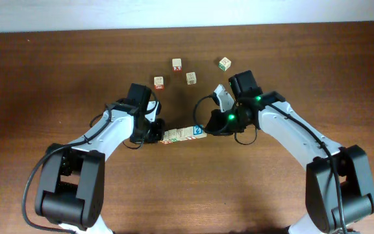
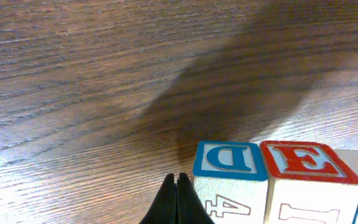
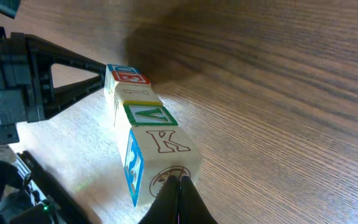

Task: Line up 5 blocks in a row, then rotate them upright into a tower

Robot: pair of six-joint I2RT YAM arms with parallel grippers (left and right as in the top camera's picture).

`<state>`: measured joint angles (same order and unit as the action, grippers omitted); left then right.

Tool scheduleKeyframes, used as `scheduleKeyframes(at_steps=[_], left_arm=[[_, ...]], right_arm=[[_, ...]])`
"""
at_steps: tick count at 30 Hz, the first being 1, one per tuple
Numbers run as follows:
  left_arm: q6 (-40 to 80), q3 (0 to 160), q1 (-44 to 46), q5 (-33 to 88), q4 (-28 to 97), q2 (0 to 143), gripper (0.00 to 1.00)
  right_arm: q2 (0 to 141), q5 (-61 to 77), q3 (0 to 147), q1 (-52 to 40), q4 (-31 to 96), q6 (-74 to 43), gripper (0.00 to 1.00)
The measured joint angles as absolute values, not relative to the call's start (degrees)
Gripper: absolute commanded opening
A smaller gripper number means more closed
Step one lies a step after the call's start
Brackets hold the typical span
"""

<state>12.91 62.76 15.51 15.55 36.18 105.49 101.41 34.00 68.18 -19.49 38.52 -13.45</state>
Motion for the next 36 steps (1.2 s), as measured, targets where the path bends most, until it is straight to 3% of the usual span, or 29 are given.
scheduleKeyframes(at_steps=[16, 36], left_arm=[[12.91, 62.70, 14.85, 13.17, 36.40, 105.49, 0.00], [12.86, 62.46, 14.98, 15.03, 36.75, 105.67, 0.00]], right_arm=[[100.12, 26.74, 70.70, -24.99, 38.59, -15.03, 0.04], [98.94, 29.26, 76.55, -31.27, 37.74, -15.51, 0.04]])
